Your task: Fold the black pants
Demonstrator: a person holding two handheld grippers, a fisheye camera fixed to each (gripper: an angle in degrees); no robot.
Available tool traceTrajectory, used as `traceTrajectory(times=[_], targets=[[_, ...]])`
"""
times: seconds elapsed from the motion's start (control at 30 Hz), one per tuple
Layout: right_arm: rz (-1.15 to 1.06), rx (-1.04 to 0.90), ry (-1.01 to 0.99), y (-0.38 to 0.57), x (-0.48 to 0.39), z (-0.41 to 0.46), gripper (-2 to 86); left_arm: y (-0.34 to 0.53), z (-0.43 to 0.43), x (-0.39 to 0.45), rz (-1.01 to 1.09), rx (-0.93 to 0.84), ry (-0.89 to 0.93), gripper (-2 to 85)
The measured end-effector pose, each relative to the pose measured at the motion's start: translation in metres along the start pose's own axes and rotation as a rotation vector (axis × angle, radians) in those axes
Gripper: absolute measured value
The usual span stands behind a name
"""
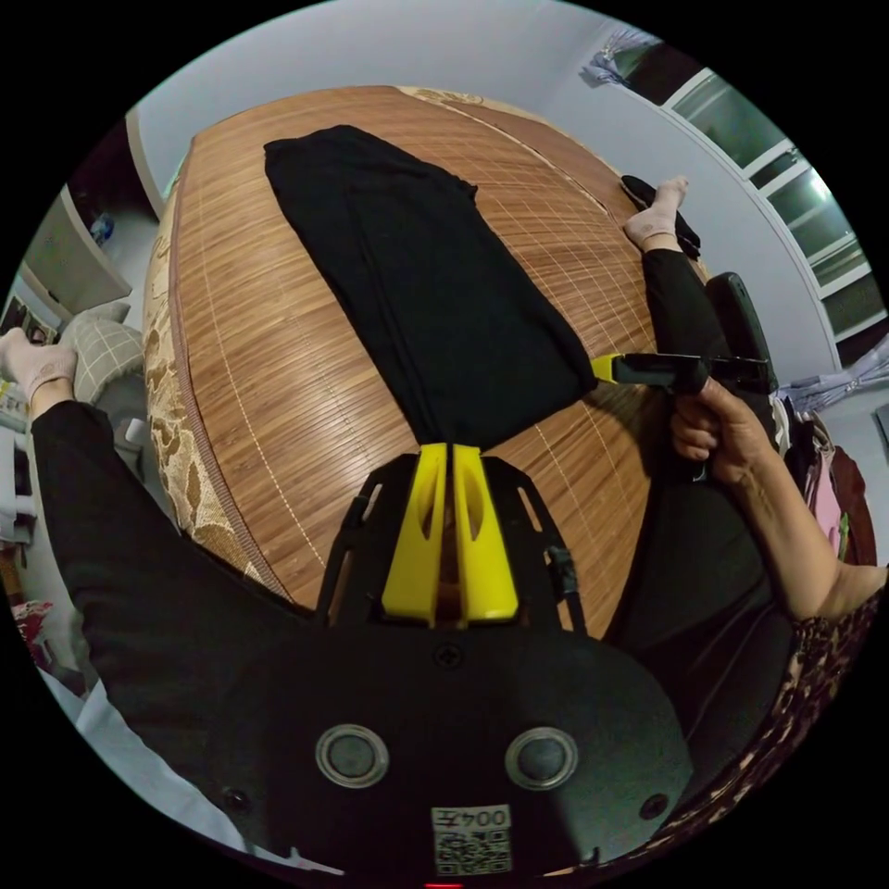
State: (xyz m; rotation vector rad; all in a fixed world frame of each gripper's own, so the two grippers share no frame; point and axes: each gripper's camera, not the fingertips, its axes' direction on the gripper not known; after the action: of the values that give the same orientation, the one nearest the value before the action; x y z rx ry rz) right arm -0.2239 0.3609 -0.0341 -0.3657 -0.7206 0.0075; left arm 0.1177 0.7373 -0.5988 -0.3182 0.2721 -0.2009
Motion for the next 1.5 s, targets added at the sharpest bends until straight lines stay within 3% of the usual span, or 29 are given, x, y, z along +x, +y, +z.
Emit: traceTrajectory(times=[0.8, 1.17, 1.27, 1.5], targets=[[0.024, -0.056, 0.164, -0.002, -0.019, 0.011, -0.4, 0.001, 0.016, -0.051, -0.078, -0.024, 0.082, 0.8], [0.031, 0.049, -0.051, 0.007, -0.013, -0.011, 5.7, 0.006, 0.01, -0.083, -0.135, 0.07, 0.221, 1.3], [0.003, 0.011, -0.009, 0.005, -0.02, -0.004, 7.3, 0.001, 0.016, -0.092, -0.154, 0.073, 0.246, 1.0], [-0.064, -0.063, 0.108, 0.003, -0.037, 0.01, 5.1, -0.01, 0.037, -0.087, -0.089, 0.043, 0.134, 0.8]])
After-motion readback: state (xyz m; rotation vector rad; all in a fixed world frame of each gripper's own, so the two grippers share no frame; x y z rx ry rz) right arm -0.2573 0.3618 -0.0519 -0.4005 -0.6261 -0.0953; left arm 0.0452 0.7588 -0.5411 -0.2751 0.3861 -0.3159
